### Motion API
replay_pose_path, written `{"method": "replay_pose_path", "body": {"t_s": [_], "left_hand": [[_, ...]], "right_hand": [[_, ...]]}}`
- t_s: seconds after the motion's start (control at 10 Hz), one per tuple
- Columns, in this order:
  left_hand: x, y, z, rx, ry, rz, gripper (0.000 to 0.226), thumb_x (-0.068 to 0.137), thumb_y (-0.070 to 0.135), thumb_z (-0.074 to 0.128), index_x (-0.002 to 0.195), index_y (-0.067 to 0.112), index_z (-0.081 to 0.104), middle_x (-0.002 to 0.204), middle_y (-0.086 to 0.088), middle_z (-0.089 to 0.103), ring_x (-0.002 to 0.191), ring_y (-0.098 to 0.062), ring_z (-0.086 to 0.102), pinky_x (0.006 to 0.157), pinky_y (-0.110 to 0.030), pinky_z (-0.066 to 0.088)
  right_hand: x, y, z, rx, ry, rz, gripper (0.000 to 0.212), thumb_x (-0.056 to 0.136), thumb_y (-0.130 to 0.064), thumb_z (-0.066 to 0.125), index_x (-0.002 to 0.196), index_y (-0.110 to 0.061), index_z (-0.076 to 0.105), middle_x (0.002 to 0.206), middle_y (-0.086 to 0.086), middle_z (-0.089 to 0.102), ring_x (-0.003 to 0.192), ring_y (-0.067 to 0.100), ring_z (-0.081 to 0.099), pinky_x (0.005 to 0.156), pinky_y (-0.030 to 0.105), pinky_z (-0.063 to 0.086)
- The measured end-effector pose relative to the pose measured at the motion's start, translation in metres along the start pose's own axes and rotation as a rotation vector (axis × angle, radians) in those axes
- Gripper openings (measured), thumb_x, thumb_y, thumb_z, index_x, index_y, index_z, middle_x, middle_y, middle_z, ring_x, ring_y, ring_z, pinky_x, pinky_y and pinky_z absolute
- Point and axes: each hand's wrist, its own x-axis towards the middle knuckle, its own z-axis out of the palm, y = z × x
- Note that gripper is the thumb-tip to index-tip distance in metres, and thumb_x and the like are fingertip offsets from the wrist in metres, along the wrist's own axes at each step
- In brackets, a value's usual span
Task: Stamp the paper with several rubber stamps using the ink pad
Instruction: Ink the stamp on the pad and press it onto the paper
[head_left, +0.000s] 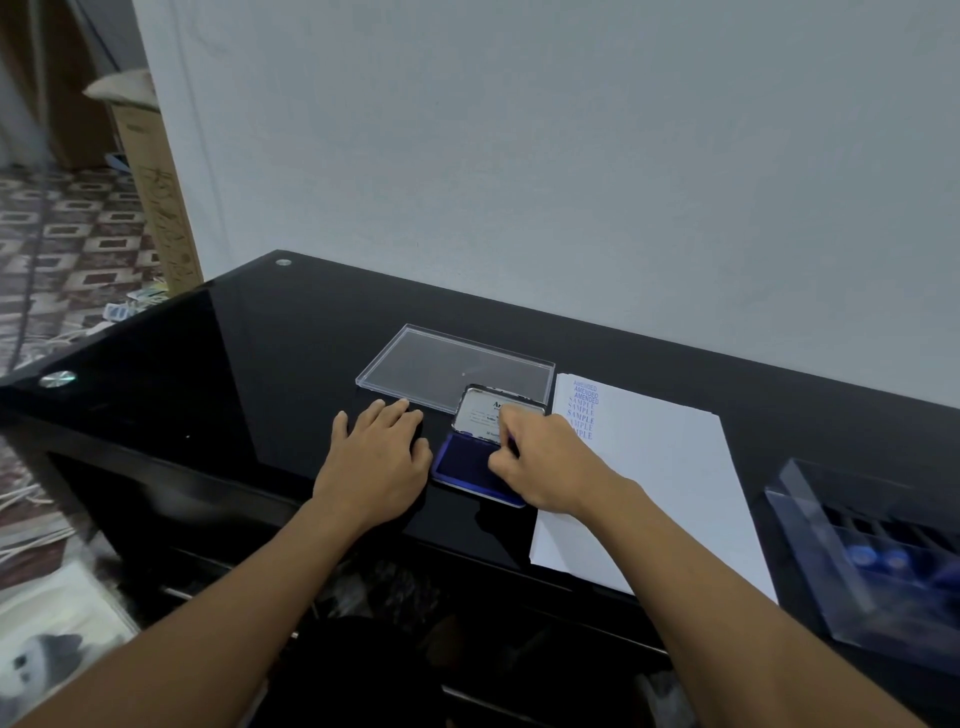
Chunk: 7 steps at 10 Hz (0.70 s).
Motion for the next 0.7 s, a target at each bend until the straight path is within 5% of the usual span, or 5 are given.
{"method": "replay_pose_path", "body": {"t_s": [0.3,0.7], "left_hand": [[-0.0001,0.0000,-0.0006,-0.003,-0.010,-0.005,0.050,0.104,0.036,0.032,0.152,0.024,0.036,0.164,0.004,0.024,0.153,-0.018,0.013,0.123,-0.053,0.006],[0.0030,0.0006,-0.0046,-0.023,-0.034,-0.012,0.048,0.103,0.036,0.035,0.150,0.024,0.040,0.164,0.004,0.026,0.153,-0.019,0.015,0.123,-0.054,0.006]], "right_hand": [[-0.0019,-0.0040,-0.0024,-0.005,-0.014,0.003,0.013,0.096,-0.021,0.051,0.085,-0.017,0.044,0.074,-0.004,0.050,0.065,0.007,0.044,0.051,0.021,0.031],[-0.0009,-0.0013,0.0019,0.014,0.007,0.035,0.012,0.093,-0.021,0.051,0.085,-0.014,0.045,0.077,0.002,0.055,0.070,0.021,0.052,0.054,0.030,0.039]]}}
